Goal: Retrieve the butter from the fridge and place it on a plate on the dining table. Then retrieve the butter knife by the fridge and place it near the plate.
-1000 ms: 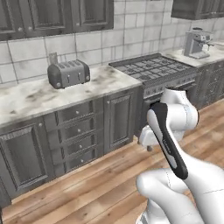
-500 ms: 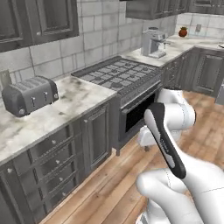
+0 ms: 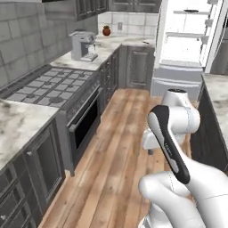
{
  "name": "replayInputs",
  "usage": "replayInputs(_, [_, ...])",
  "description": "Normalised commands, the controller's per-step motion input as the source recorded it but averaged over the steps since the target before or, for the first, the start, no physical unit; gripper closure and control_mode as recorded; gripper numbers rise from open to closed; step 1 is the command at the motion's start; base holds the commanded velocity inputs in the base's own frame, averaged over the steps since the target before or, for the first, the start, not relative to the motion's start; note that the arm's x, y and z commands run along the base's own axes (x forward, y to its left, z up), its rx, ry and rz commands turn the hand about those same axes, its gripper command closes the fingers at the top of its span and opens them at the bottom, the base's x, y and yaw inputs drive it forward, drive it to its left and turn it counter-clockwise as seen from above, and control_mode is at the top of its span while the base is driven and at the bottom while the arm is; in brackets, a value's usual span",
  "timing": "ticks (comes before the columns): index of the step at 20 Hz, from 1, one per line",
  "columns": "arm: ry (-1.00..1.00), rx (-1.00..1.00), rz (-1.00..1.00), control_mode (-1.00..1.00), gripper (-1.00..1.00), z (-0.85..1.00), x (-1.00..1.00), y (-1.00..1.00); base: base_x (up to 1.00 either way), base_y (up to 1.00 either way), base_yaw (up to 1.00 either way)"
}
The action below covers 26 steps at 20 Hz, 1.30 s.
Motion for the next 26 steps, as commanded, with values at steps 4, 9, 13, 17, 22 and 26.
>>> replayInputs(4, [0.0,0.0,0.0,1.0,-1.0,0.0,0.0,0.0,0.92,0.13,-0.48])
replayInputs(9, [0.0,0.0,0.0,1.0,-1.0,0.0,0.0,0.0,0.98,0.06,-0.31])
replayInputs(13, [0.0,0.0,0.0,1.0,-1.0,0.0,0.0,0.0,0.5,0.88,-0.26])
replayInputs(17, [0.0,0.0,0.0,1.0,-1.0,0.0,0.0,0.0,0.76,0.2,-0.07])
replayInputs(22, [0.0,0.0,0.0,1.0,-1.0,0.0,0.0,0.0,1.0,-0.21,-0.01])
replayInputs(26, [0.0,0.0,0.0,1.0,-1.0,0.0,0.0,0.0,0.99,0.18,-0.2])
